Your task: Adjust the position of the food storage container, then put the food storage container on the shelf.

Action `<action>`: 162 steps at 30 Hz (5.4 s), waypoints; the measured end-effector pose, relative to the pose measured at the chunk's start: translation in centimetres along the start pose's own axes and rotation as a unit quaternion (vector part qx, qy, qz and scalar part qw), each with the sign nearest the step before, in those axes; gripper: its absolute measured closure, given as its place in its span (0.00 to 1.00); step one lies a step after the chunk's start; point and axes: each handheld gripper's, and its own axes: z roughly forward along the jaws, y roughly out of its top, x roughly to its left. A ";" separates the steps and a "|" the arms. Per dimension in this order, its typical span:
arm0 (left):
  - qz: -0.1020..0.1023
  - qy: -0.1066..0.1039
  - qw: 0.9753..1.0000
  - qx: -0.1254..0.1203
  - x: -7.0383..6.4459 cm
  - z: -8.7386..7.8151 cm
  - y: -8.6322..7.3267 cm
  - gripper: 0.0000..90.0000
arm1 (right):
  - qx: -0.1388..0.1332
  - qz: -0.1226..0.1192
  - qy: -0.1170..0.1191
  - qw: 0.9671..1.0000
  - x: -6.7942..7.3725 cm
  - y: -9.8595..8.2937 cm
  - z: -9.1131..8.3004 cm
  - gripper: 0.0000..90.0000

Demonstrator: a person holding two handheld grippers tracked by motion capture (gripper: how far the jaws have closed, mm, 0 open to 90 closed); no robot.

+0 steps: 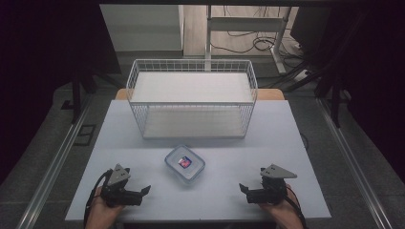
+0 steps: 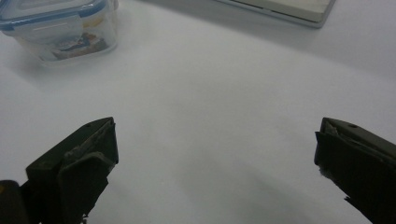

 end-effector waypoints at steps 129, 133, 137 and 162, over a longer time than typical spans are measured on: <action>0.037 -0.124 0.991 0.024 -3.7 5.3 6.7 0.03 | 0.046 -0.026 0.170 0.984 5.0 7.6 6.5 0.01; 0.029 -0.134 0.990 0.038 -3.5 6.5 7.1 0.04 | 0.065 -0.038 0.173 0.982 5.9 7.7 7.6 0.02; 0.006 -0.163 0.986 0.048 -3.2 7.5 7.5 0.03 | 0.082 -0.035 0.178 0.980 6.1 8.0 8.7 0.04; -0.065 -0.270 0.960 0.043 -2.1 6.1 5.3 0.48 | 0.101 0.048 0.246 0.963 4.5 6.4 7.1 0.50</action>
